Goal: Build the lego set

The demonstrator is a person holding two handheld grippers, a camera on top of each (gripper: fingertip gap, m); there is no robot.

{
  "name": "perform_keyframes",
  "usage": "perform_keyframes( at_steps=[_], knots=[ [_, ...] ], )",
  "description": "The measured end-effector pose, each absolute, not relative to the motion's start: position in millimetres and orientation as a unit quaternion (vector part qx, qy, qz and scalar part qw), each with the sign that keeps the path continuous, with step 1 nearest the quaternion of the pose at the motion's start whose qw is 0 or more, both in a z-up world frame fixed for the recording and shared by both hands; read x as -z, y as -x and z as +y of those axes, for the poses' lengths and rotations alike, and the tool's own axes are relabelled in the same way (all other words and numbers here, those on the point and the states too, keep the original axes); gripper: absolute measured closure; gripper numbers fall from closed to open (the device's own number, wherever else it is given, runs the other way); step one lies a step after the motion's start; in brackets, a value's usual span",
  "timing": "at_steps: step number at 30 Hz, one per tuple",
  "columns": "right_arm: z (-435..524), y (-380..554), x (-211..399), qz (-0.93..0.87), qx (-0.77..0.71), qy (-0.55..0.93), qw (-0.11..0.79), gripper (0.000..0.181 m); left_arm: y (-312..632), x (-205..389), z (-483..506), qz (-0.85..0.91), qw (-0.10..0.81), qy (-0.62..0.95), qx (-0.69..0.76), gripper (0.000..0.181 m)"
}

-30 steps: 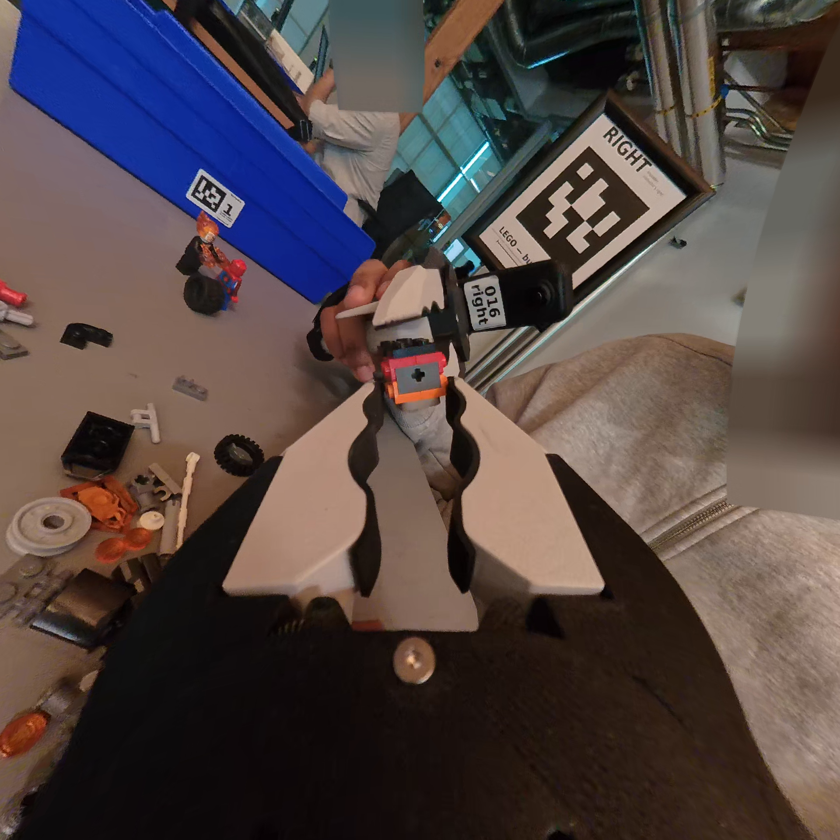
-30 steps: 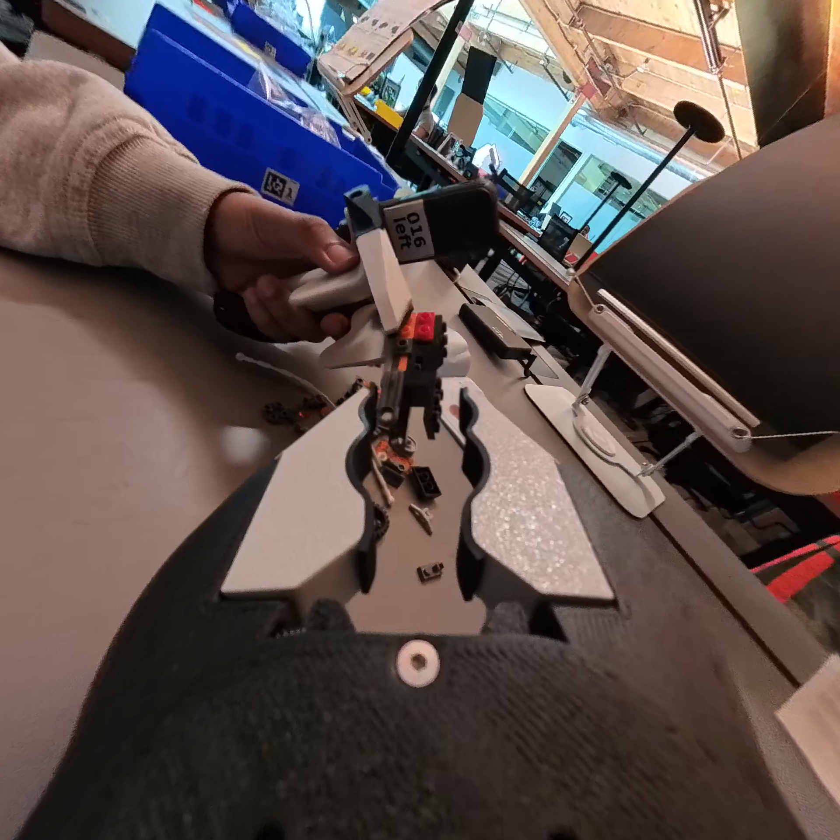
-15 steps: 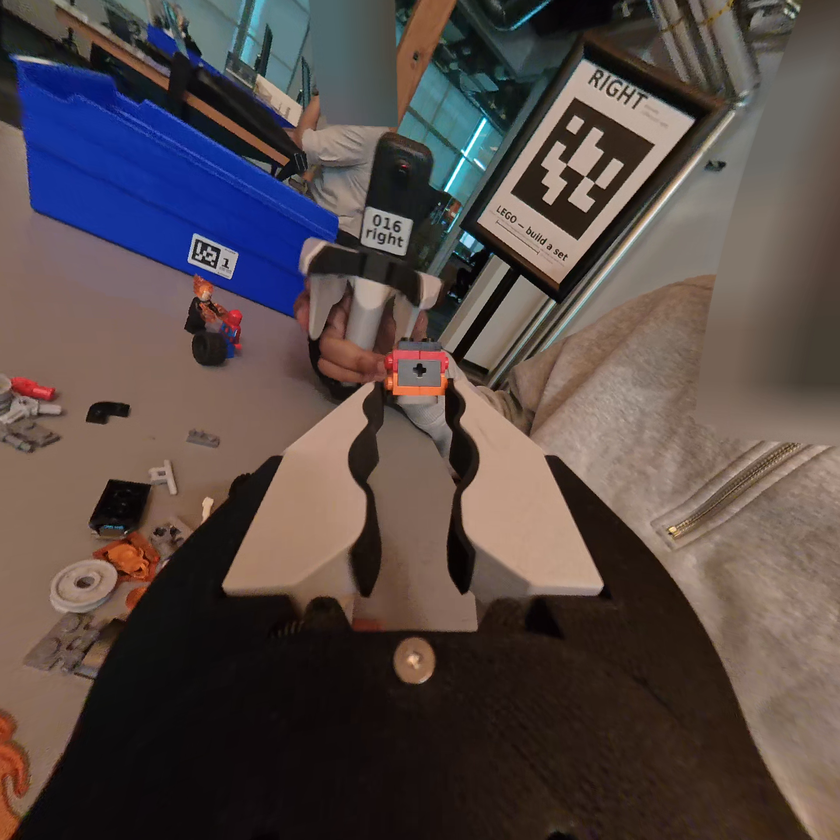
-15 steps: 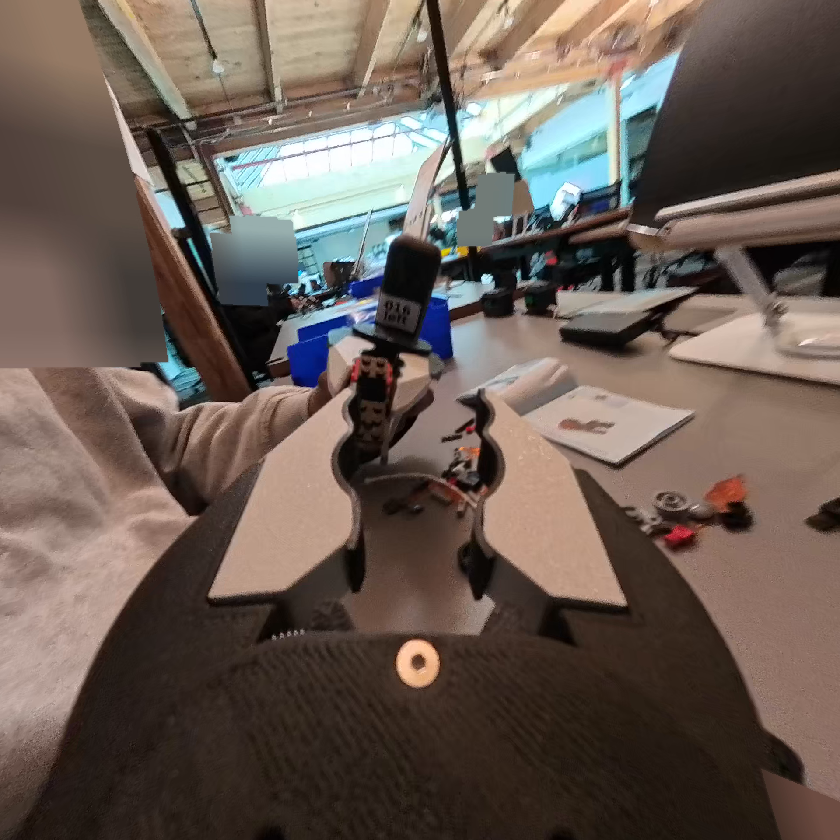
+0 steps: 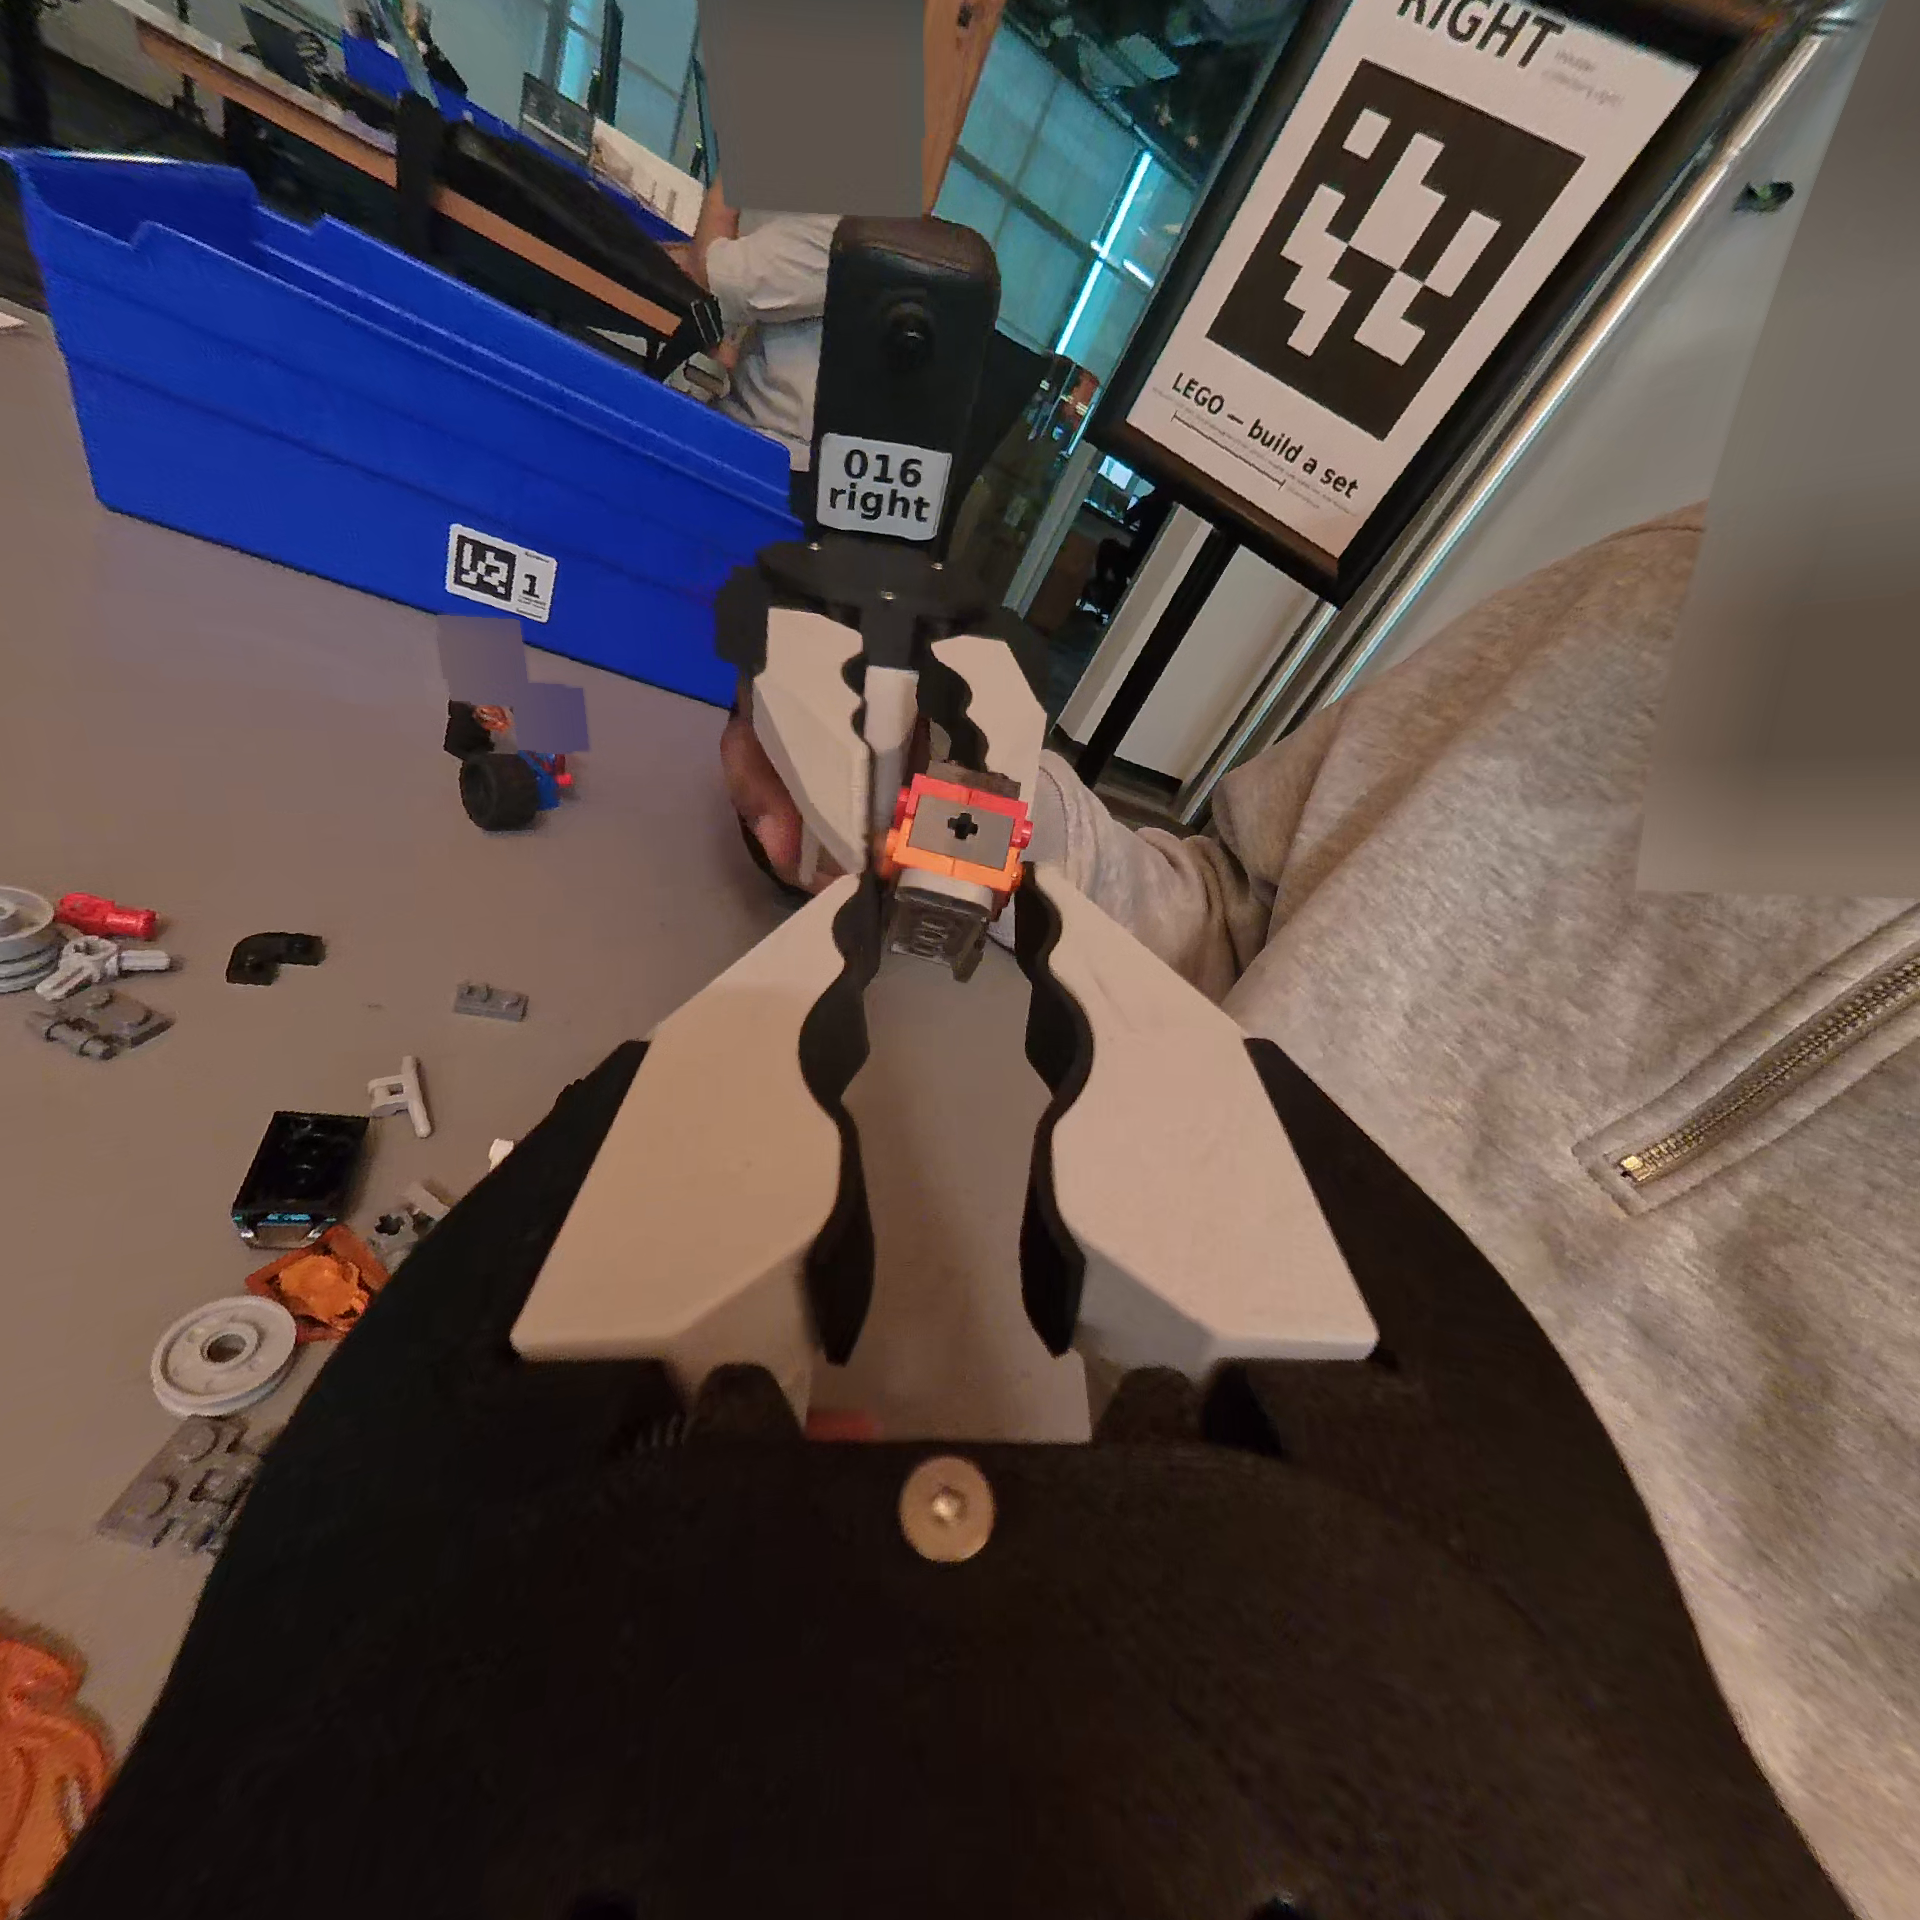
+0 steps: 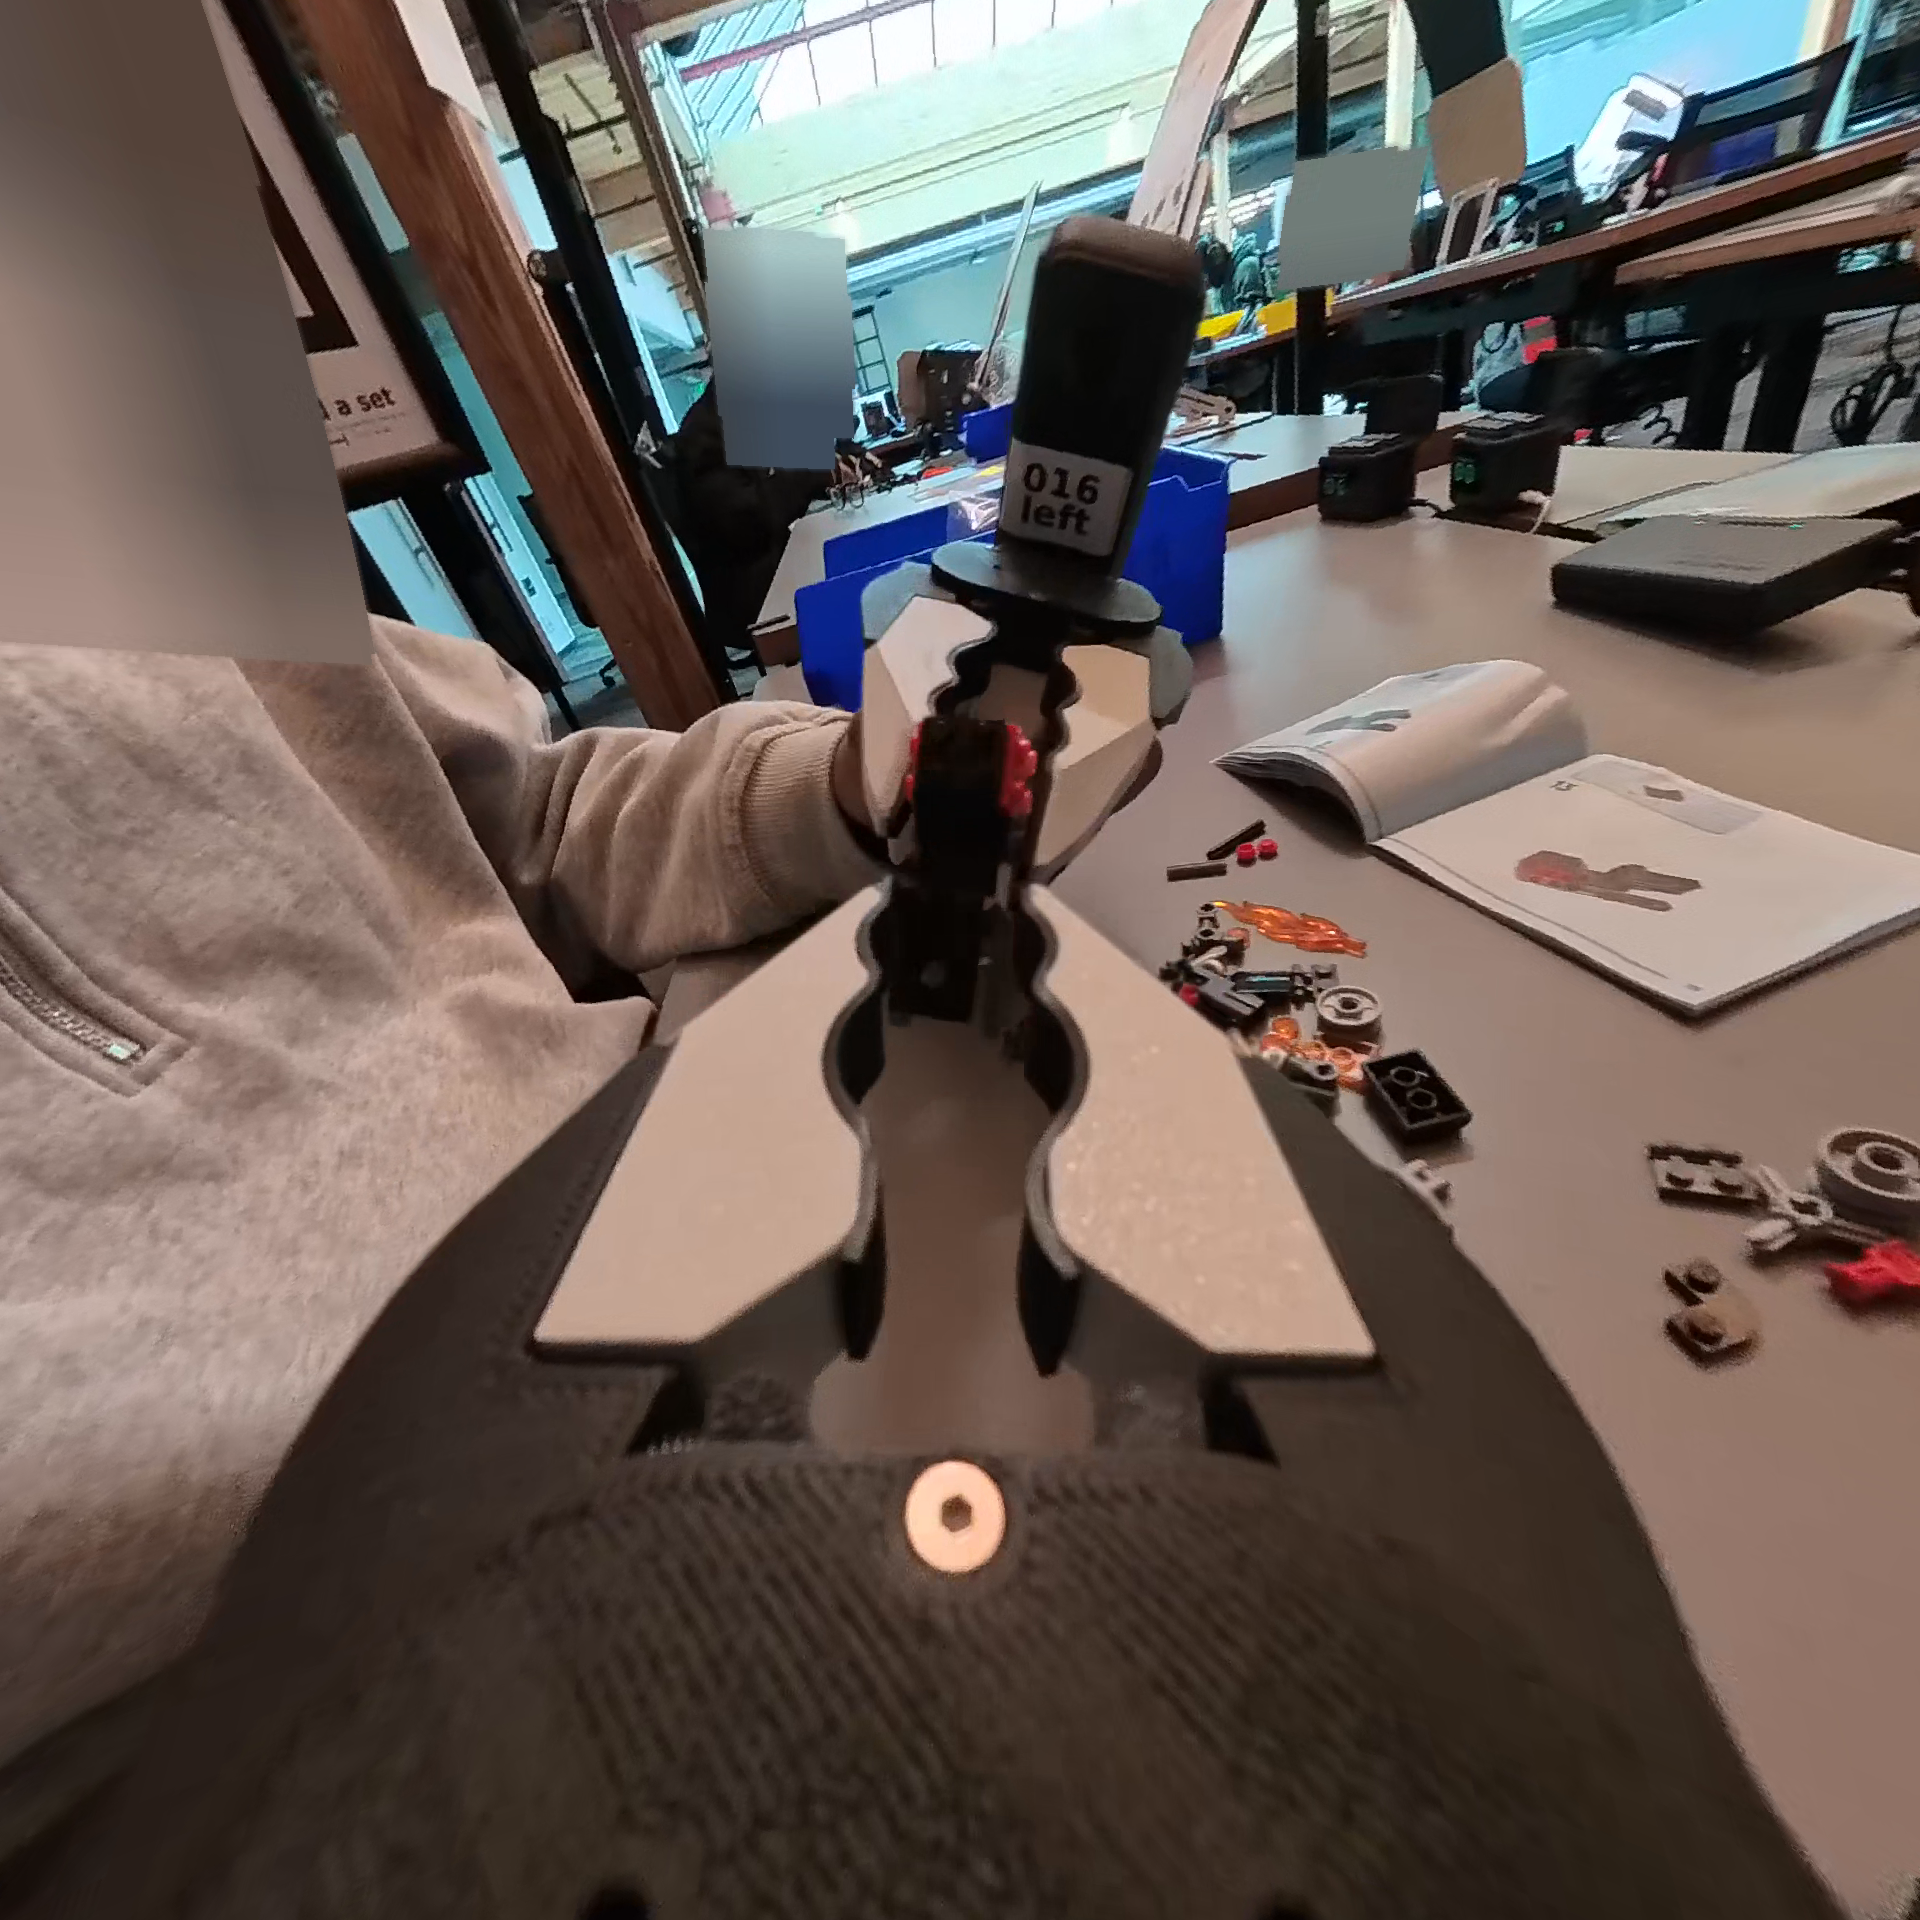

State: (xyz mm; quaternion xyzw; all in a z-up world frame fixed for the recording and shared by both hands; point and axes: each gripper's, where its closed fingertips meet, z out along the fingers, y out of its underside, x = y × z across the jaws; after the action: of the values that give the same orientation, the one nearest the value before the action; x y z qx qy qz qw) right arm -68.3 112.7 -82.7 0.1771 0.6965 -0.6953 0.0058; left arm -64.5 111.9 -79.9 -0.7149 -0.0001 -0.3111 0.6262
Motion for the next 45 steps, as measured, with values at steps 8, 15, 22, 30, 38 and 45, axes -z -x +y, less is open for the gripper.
perform_keyframes(
  at_steps=[8,15,22,30,38,45],
  knots=[
    [115.4,70.7,81.0,0.703,0.690,-0.170,-0.026,0.166,66.8,81.6,112.1,-0.007,0.625,0.715,0.314,0.155],
    [118.6,77.1,98.7,0.738,0.648,-0.184,-0.052,0.167,89.8,78.5,105.9,-0.051,0.639,0.707,0.300,0.142],
    [112.1,60.1,137.3,0.817,0.553,-0.164,-0.009,0.168,112.2,59.9,92.7,-0.085,0.683,0.664,0.291,0.143],
    [118.2,39.1,153.3,0.841,0.511,-0.164,0.068,0.167,109.0,56.9,92.7,-0.086,0.683,0.651,0.320,0.142],
    [132.2,39.4,166.0,0.856,0.476,-0.187,0.070,0.165,108.5,59.8,94.0,-0.086,0.678,0.654,0.323,0.143],
    [140.0,51.0,153.3,0.837,0.511,-0.195,0.035,0.157,109.5,60.1,93.9,-0.088,0.679,0.653,0.323,0.142]
  ],
)
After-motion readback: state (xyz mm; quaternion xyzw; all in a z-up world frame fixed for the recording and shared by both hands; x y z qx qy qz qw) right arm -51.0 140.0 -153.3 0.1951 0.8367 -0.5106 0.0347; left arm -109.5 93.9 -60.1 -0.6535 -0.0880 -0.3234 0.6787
